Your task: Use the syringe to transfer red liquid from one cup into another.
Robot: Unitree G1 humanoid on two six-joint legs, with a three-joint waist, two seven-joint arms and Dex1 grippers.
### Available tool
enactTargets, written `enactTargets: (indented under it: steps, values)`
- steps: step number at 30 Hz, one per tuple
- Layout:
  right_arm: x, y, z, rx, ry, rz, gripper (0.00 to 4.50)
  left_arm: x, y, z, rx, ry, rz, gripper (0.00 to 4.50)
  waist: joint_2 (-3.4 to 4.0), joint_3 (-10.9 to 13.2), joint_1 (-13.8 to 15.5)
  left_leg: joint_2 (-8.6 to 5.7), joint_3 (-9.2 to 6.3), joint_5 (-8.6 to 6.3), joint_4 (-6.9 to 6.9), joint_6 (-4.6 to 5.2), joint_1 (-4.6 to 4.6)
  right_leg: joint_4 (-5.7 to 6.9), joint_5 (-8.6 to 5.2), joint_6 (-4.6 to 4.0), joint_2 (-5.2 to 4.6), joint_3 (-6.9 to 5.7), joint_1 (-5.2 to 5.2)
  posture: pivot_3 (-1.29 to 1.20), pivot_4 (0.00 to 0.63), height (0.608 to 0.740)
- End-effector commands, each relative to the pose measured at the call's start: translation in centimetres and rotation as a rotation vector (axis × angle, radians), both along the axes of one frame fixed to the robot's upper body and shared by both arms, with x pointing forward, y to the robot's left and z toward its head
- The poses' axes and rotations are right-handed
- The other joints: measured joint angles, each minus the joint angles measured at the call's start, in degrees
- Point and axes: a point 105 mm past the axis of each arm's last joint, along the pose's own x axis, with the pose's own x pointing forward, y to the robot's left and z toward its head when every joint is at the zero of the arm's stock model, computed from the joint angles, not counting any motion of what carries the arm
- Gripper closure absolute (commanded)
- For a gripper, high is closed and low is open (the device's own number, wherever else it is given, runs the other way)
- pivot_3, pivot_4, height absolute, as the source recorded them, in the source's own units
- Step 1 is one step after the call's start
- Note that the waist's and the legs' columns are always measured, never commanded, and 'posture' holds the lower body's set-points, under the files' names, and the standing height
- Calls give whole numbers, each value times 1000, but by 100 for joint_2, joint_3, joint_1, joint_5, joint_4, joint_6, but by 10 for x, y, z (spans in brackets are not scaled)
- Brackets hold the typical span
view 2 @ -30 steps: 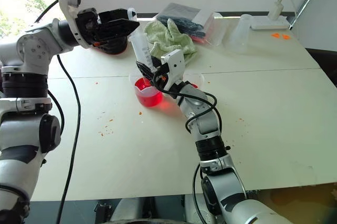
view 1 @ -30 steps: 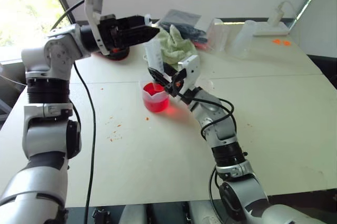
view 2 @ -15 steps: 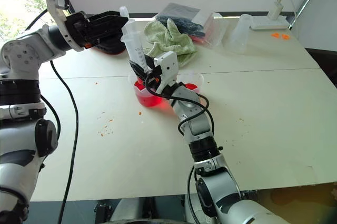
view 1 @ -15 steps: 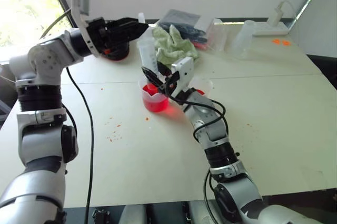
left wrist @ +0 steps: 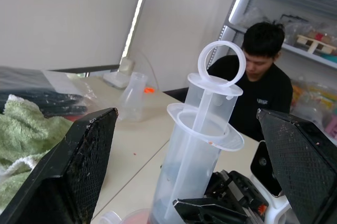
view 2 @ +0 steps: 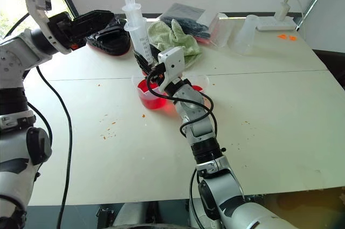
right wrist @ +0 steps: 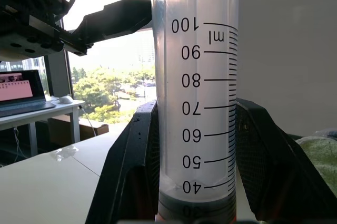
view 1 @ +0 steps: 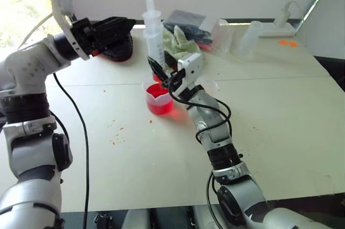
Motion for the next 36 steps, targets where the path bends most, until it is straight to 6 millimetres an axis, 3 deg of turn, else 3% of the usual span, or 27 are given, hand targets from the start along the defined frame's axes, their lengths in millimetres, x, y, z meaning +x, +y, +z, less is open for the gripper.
enactTargets:
  steps: [1, 5, 8, 12, 15, 22, 27, 31, 36]
  values:
    - [-5, -2, 14, 35, -62, -16, 3088, -9, 0, 15, -15, -71, -3, 18, 0, 0, -1, 0, 0, 0, 0, 0, 0, 0, 0, 0, 0, 0, 0, 0, 150, 711]
    - [-5, -13, 27, 68, -90, -56, 3088, -7, -4, 15, -21, -71, -14, 18, 0, 0, -2, 0, 0, 0, 0, 0, 1, 1, 0, 0, 0, 0, 0, 0, 150, 711]
    - [-8, -29, 49, 103, -138, -99, 3088, -5, -11, 14, -24, -67, -40, 18, 0, 0, 12, 0, 0, 0, 0, 0, 1, 2, 0, 0, 0, 0, 0, 0, 150, 711]
    - [-11, -58, 73, 130, -188, -191, 3088, 0, -19, 11, -25, -68, -69, 18, 0, 0, 17, -2, 0, 0, 2, 0, 0, 2, 0, 0, -2, 1, 1, 0, 150, 711]
    - [-17, -86, 79, 123, -200, -280, 3088, 5, -28, 10, -36, -69, -104, 18, 0, 0, 16, -2, -1, 0, 1, 0, 0, 4, 0, 0, -1, 0, 0, 0, 150, 711]
    - [-32, -116, 68, 72, -168, -393, 3088, 14, -50, 7, -42, -74, -185, 18, 0, 0, 27, -3, 4, 0, -1, 0, 0, 0, 0, 0, -1, 4, 1, 0, 150, 711]
    - [-34, -114, 36, 19, -125, -417, 3088, 23, -70, 16, -56, -100, -229, 18, -1, 0, 32, -4, 7, 0, -1, 0, 0, -3, 0, 0, 0, 6, 1, 0, 150, 711]
    - [-31, -106, 29, 28, -114, -414, 3088, 27, -93, 35, -67, -141, -263, 18, -1, 0, 41, -4, 14, 0, -1, 0, -1, -14, 0, 0, 0, 9, 1, 0, 150, 711]
    - [-26, -107, 21, 29, -103, -422, 3088, 23, -116, 41, -52, -148, -337, 18, 0, -1, 41, -4, 14, 0, -2, 0, -2, -17, 0, 0, 1, 9, 2, 0, 150, 711]
